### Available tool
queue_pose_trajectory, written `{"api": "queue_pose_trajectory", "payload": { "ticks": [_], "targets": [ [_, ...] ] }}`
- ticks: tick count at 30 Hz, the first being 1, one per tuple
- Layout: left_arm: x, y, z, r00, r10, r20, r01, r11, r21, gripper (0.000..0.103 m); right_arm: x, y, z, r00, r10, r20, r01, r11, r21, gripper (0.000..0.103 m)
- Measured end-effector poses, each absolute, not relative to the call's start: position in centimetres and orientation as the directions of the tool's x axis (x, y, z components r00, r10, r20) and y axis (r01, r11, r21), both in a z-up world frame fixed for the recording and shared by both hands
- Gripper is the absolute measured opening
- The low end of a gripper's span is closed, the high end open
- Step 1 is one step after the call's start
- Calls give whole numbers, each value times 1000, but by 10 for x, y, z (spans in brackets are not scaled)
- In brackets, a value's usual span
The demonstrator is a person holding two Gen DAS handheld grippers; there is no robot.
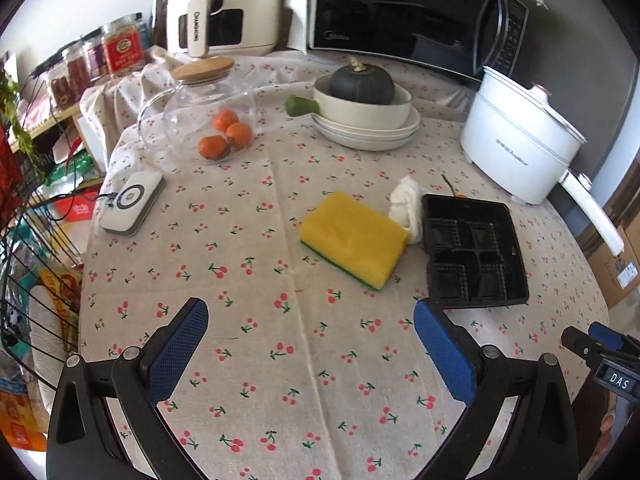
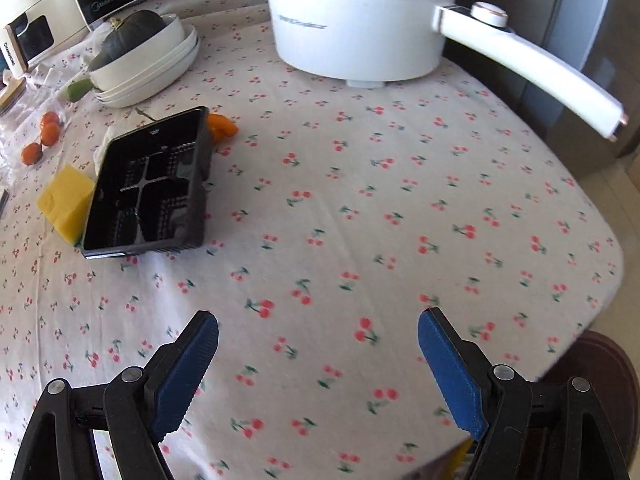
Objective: Collect trash
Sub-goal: 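Move the right gripper to the black plastic tray and grasp its rim, then grasp the yellow sponge with the left gripper while the right gripper holds the black tray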
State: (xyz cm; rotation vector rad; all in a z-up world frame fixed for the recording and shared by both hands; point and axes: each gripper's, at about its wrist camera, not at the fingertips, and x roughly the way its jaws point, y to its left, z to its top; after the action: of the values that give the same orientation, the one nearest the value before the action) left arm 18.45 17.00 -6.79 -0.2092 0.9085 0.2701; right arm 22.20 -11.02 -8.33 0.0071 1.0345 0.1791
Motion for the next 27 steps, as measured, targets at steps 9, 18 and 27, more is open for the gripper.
{"api": "queue_pose_trajectory", "payload": {
  "ticks": [9, 18, 27],
  "targets": [
    [195, 207, -102, 445, 171, -879, -395, 918, -21, 103, 262, -40, -108, 483, 223, -847, -219, 967, 129, 85],
    [198, 209, -111, 412, 83, -907, -425, 899, -110, 103, 278, -10, -126, 508, 153, -848, -232, 972, 37, 58],
    [213, 204, -105, 443, -26, -896, -448, 859, -247, 101, 261, -58, -108, 496, 193, -846, -186, 976, 114, 58]
  ]
}}
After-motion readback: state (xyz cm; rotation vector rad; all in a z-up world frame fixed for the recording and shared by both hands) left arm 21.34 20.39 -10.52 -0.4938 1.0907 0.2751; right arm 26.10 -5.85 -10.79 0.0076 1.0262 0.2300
